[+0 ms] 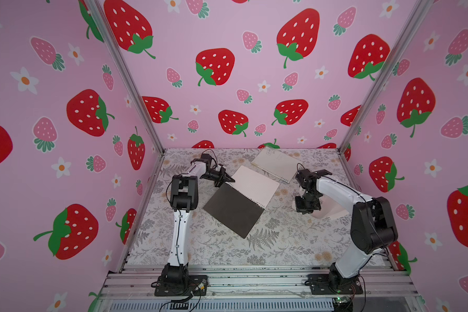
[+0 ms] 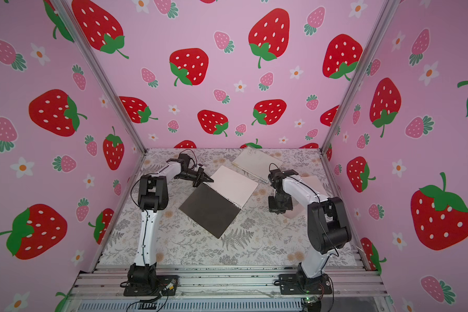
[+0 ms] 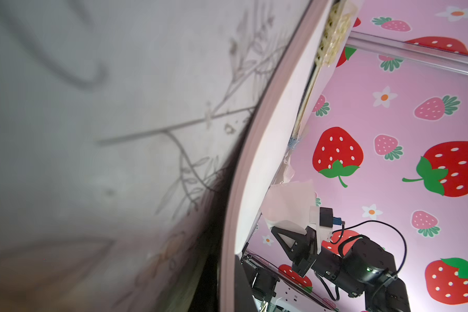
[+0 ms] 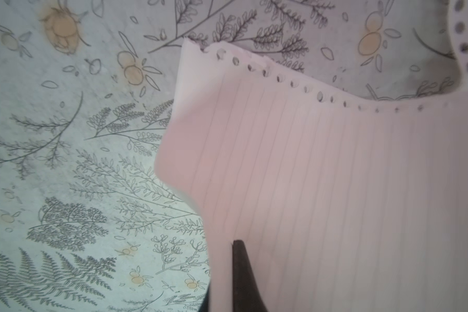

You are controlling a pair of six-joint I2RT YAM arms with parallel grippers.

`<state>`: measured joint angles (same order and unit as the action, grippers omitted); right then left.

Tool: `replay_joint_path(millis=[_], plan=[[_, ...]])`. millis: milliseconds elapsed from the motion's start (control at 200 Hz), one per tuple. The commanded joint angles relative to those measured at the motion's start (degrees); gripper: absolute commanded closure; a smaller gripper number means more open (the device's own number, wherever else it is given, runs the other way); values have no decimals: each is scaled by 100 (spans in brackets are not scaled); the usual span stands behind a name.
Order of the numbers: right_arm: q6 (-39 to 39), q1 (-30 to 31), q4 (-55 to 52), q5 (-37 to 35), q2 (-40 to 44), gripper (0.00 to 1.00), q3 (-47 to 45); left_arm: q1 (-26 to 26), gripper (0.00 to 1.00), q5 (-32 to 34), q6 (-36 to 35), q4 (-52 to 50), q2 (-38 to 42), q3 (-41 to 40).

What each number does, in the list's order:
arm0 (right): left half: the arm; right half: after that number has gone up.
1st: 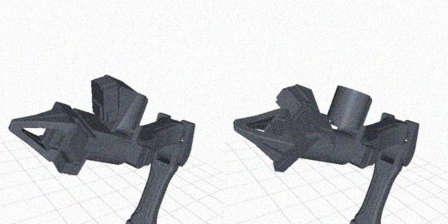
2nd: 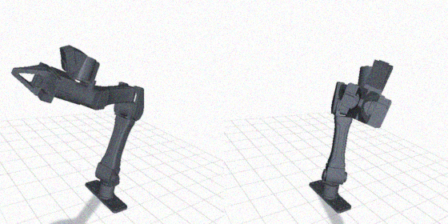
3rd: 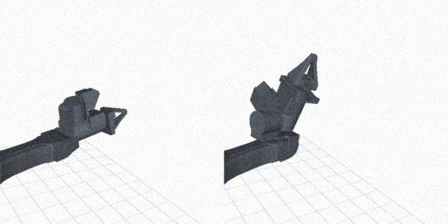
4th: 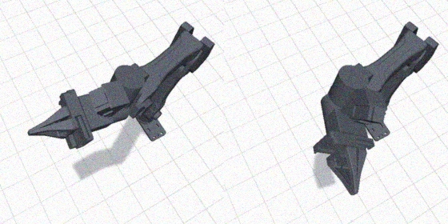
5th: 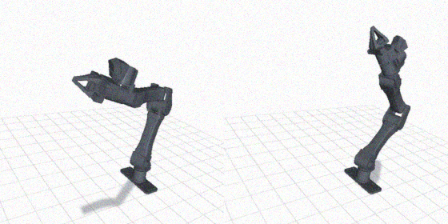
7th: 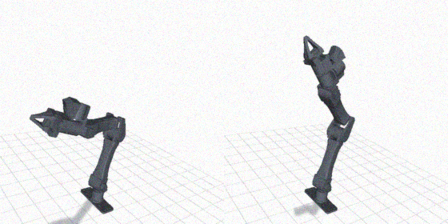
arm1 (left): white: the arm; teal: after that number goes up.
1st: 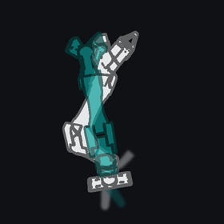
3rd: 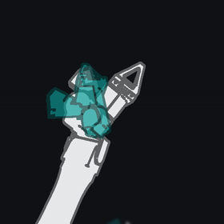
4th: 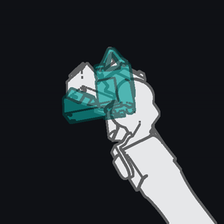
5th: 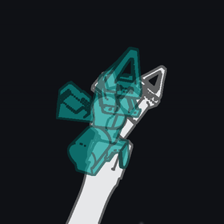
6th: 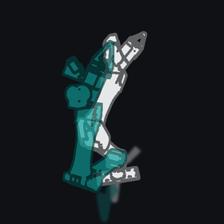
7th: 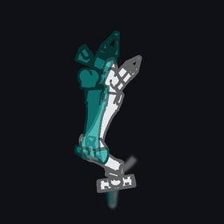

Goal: Tear off pages from different notebooks
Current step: Tear off the paper from the notebook, then place the paper at the center of the board.

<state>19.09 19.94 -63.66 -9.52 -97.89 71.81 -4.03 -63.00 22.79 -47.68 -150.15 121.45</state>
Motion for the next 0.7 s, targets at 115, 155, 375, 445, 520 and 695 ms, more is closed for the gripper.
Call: replay_joint_path(millis=[115,155,375,445,520,695], plan=[[42,27,493,996,922,100,468,-79,100,261,-709,-703,459,-206],[44,27,640,1177,1113,100,547,-122,100,262,-779,-691,544,-337],[200,-340,27,2024,1027,100,1379,-263,100,354,-974,-722,749,-905],[237,-669,-196,2137,736,100,1424,-294,100,312,-926,-627,775,-1044],[319,-1154,79,2358,472,100,1125,-332,100,306,-930,-594,802,-1096],[193,-2026,840,2228,-692,100,910,-386,100,281,-882,-580,820,-1028]])
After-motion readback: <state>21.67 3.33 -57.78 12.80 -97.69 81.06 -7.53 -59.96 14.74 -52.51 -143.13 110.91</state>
